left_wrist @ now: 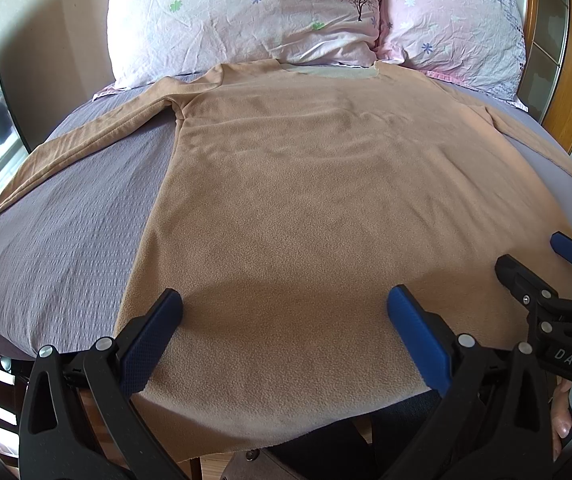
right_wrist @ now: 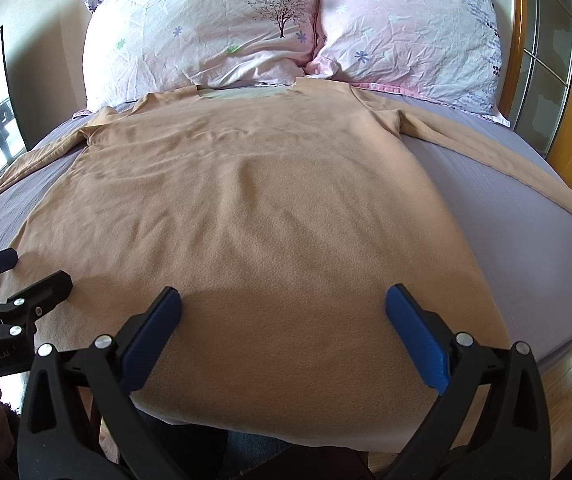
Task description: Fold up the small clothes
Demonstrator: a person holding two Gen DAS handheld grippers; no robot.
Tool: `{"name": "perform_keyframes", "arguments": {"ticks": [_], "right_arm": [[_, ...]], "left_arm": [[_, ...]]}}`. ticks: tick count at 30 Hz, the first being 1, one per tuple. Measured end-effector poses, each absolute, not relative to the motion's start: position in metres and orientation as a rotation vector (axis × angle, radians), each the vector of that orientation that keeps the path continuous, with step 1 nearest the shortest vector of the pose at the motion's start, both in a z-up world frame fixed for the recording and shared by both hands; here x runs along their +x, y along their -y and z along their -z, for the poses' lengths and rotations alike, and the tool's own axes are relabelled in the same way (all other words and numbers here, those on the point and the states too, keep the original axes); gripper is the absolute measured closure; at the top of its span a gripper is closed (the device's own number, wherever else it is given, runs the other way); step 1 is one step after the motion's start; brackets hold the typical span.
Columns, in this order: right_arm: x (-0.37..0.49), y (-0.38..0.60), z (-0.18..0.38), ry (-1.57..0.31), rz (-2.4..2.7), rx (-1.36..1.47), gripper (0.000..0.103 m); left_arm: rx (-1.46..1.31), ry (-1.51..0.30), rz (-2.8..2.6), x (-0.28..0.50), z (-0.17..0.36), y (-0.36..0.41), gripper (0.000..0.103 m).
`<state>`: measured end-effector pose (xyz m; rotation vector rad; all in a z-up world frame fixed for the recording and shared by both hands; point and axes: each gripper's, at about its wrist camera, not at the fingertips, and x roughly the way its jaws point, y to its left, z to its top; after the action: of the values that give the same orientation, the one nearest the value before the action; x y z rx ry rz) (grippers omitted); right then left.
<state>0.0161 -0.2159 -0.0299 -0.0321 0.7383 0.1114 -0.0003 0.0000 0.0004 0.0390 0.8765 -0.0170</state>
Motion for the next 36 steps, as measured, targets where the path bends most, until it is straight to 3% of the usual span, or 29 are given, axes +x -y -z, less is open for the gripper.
{"name": "perform_keyframes", "arguments": {"ticks": [36], "right_arm": [[0.0162, 0.2177, 0.0285, -0.736, -0.111, -0.031, 0.002]], "left_arm": [[0.039, -0.872, 0.017, -0.0001, -0.0007, -0.0001, 0.001]]}}
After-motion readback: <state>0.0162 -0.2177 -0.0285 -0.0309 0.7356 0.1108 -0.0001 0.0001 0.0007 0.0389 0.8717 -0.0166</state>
